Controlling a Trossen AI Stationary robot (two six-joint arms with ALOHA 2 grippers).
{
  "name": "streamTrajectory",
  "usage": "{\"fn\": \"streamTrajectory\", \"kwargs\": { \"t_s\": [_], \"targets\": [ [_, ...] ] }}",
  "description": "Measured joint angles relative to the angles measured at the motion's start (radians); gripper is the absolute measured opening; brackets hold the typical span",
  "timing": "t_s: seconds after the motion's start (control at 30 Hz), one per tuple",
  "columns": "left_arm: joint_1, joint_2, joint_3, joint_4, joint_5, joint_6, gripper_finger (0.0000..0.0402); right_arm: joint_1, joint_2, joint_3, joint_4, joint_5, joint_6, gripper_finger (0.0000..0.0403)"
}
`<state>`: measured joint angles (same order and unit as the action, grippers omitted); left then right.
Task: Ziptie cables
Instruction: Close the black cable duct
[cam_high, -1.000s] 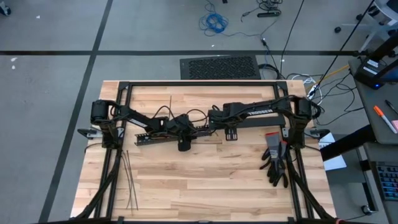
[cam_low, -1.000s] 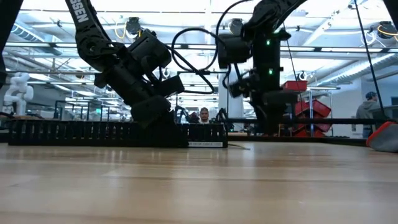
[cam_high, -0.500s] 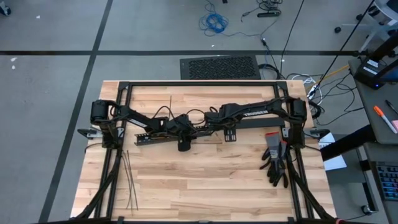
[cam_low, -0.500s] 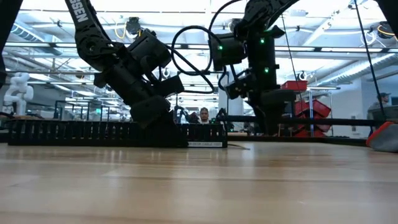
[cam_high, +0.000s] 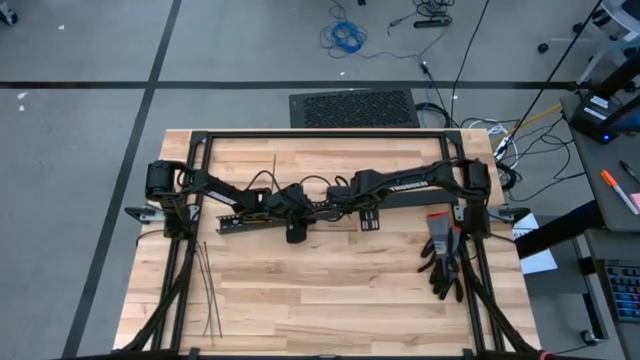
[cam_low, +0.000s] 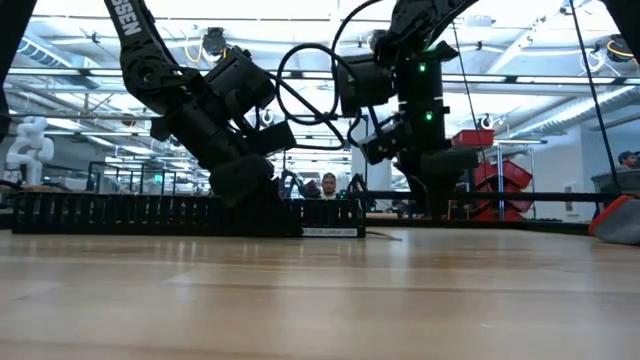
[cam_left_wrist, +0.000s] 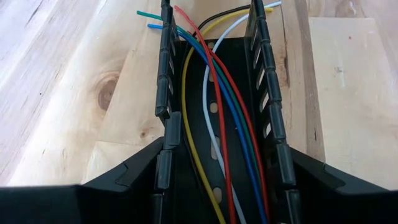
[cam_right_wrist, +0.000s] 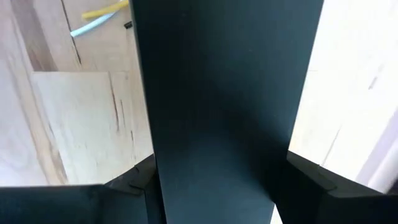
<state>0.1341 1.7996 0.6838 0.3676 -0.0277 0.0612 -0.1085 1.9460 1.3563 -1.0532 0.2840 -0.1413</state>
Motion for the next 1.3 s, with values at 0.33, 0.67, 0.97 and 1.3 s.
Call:
{"fn": "streamTrajectory", "kwargs": {
  "t_s": [0.33,0.67,0.97,1.3],
  "targets": [
    [0.000,0.000,0.000,0.001,-0.002,0.000,0.0251,0.000,0.032,0.000,-0.004,0.003,0.005,0.0210],
    [0.001,0.001,-0.002,0.013,-0.003,0.000,0.0251,0.013,0.037,0.001,-0.023,0.006,0.028,0.0210],
    [0.001,0.001,-0.002,0.017,-0.003,-0.001,0.0251,0.007,0.116,0.053,-0.080,0.019,0.001,0.0210],
    [0.001,0.001,-0.003,0.009,-0.011,-0.003,0.0251,0.009,0.132,0.136,-0.141,0.036,-0.022,0.0210]
  ]
}}
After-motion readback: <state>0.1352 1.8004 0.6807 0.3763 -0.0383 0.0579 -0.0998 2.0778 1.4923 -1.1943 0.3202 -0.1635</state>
